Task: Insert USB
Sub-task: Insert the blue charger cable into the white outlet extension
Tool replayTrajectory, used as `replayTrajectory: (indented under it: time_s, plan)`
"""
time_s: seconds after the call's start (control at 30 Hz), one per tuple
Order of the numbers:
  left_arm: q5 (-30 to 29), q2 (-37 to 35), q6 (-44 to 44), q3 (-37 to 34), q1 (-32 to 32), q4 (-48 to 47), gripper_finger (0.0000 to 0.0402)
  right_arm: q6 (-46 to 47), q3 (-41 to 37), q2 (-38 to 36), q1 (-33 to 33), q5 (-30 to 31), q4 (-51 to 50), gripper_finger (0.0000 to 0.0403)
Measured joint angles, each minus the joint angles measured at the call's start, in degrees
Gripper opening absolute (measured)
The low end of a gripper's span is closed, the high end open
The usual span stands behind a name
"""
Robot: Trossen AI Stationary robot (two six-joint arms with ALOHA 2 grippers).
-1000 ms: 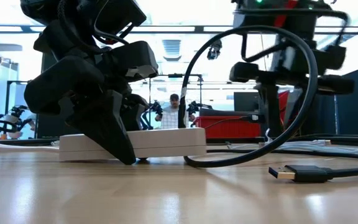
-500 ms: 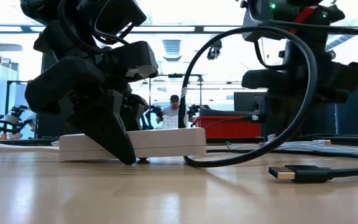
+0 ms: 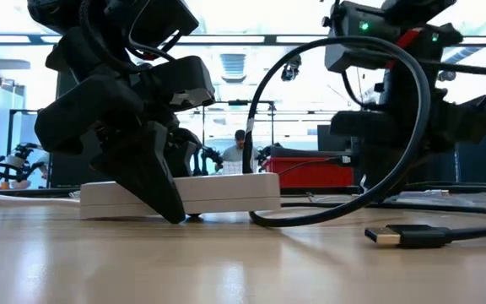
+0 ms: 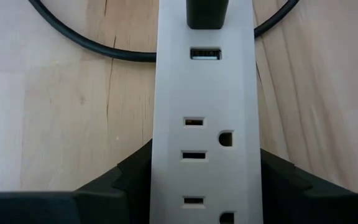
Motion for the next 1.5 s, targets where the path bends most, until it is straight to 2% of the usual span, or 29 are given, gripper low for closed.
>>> replayTrajectory:
  time_s: [0.2, 0.3, 0.67, 1.0, 1.27, 1.5]
  plan:
    - [-0.1, 0.0, -1.5, 0.0, -0.1, 0.3, 0.0193, -0.8, 0.6, 1.5, -0.2, 0.8, 2.0, 0.0119]
    - [-0.1, 0.0, -1.5, 0.0, -0.1, 0.3, 0.0193, 1.7, 0.9, 1.5, -0.2, 0.5, 2.2, 0.0120]
    - [-0.1, 0.0, -1.6, 0.0, -0.1, 0.4, 0.0193, 10.3, 1.5, 0.9, 0.0, 0.2, 2.4, 0.0059]
    - [-0.1, 0.0, -1.7, 0.0, -0.1, 0.6, 0.0193, 10.5, 1.9, 0.8, 0.0, -3.4, 2.3, 0.0018]
    - [-0.1, 0.0, -1.7, 0.0, -0.1, 0.6, 0.0193, 26.1, 5.6, 0.8, -0.1, -5.6, -0.6, 0.0002]
    - [-0.1, 0.0, 0.1, 0.0, -0.1, 0.6, 0.0193, 46.0, 13.2, 0.8, -3.2, -17.6, -8.6, 0.0001]
